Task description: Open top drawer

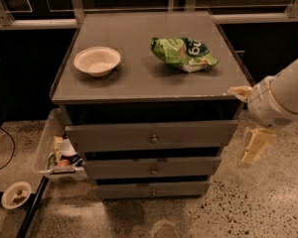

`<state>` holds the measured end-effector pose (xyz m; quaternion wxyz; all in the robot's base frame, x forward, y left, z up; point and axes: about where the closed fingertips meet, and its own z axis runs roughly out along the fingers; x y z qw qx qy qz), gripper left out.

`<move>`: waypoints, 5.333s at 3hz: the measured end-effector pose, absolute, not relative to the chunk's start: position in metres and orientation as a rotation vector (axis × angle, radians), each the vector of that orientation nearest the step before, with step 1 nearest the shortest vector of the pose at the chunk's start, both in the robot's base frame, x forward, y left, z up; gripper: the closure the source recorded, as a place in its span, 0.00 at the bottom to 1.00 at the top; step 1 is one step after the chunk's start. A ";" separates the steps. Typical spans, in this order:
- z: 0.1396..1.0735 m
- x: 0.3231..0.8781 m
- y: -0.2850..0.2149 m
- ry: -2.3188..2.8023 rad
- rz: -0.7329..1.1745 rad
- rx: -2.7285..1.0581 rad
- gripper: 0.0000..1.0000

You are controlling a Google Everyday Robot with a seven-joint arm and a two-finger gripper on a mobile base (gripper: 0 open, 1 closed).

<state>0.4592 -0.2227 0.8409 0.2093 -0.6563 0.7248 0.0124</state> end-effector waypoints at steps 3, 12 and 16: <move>0.776 0.483 -0.226 1.955 0.090 -1.852 0.00; 0.629 0.601 -0.177 1.654 0.309 -1.939 0.00; 0.636 0.602 -0.174 1.653 0.310 -1.940 0.87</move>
Offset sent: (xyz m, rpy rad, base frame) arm 0.0130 -0.0066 -0.0357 0.0287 -0.0113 0.0390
